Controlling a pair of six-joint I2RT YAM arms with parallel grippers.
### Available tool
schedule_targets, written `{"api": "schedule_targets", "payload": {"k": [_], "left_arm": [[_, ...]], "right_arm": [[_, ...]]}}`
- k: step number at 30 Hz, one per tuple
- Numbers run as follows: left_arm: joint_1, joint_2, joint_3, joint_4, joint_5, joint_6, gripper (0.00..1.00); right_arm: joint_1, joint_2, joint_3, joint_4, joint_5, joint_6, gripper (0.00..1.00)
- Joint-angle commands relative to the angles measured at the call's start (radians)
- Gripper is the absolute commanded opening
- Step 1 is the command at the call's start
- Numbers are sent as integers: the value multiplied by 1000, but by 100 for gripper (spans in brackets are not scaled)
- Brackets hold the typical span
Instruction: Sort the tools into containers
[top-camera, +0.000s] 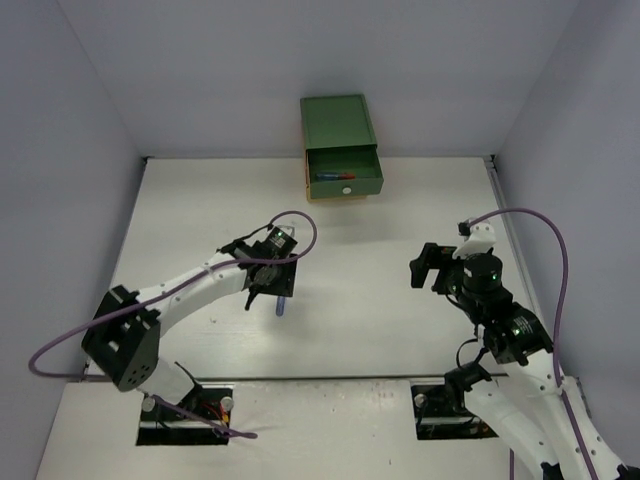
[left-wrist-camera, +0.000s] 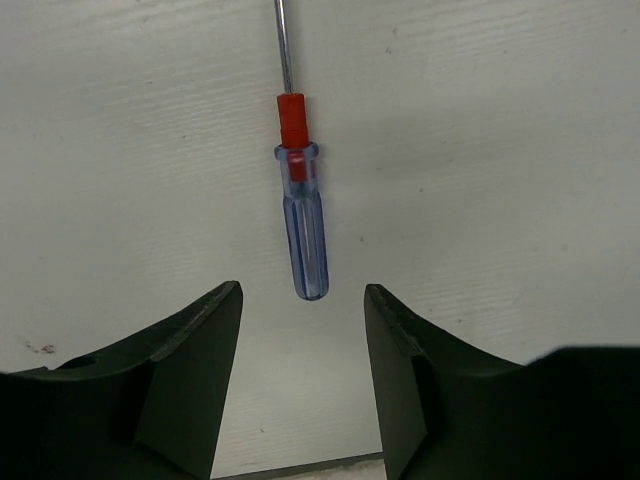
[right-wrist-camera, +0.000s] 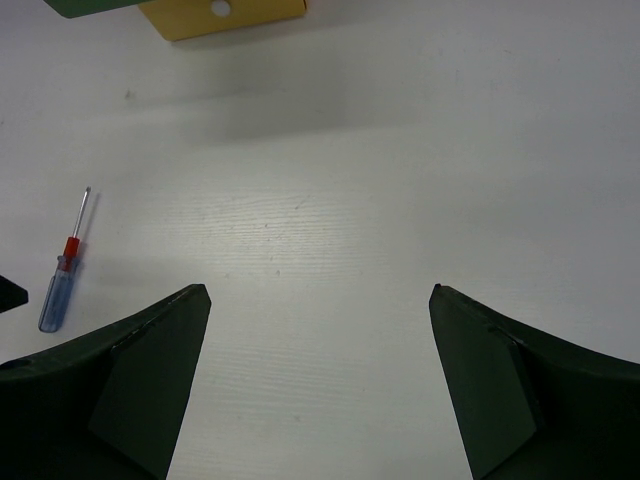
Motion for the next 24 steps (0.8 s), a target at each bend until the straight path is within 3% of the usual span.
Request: {"api": "schedule_targets", "payload": {"k": [1,8,17,24], "left_arm": [[2,55,15,64,40,-38,46],[11,158,22,70,66,-35,33],[13,192,-4,54,50,-50,27],[10,163,36,6,13,-17,0]], "right_arm": [[4,21,37,69,10,-10,89],[5,-6,29,69,-5,-6,89],[5,-5,26,69,-8,-8,90],[5,0,26,71,-3,-10,90]]}}
